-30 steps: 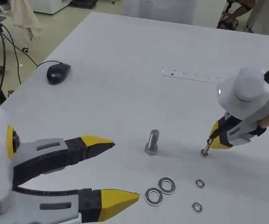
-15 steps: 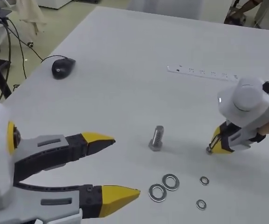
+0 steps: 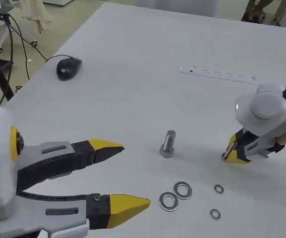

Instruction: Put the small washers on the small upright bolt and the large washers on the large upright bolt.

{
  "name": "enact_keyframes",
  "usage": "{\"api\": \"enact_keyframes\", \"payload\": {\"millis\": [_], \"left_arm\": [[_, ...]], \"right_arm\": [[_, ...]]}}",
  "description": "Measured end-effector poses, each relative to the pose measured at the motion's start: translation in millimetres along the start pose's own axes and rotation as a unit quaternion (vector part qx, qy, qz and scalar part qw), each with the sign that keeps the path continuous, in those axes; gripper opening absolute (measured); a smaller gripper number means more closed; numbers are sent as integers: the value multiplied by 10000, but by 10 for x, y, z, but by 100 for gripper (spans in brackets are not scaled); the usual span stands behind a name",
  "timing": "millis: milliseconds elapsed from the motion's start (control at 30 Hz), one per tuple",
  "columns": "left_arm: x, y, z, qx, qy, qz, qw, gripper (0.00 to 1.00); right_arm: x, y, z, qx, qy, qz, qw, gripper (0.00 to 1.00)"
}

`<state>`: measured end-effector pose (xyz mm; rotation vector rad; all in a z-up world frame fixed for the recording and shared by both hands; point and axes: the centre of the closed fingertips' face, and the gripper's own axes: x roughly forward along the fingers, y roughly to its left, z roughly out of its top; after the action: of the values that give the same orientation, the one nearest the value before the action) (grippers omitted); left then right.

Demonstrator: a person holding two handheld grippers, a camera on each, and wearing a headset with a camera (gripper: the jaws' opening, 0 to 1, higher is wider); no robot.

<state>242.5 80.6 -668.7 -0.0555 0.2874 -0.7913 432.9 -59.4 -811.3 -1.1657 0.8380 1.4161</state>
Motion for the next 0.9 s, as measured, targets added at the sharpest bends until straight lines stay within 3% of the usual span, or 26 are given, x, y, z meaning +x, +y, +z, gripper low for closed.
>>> {"api": "enact_keyframes", "payload": {"millis": [267,500,700,900], "left_arm": [[13,-45,32,78,-1,-37,10000,52],[16,-115,57,191,11,-92,9998,52],[3,-195,104,267,-31,-166,9995,52],[-21,-255,134,331,-69,-206,9992,52]], "right_arm": [[-157,53,-109,51,13,-145,9999,15],[-248,243,-170,117,-3,-180,9998,15],[-211,454,-235,162,30,-124,9998,15],[-149,641,-202,157,13,0,9999,15]]}}
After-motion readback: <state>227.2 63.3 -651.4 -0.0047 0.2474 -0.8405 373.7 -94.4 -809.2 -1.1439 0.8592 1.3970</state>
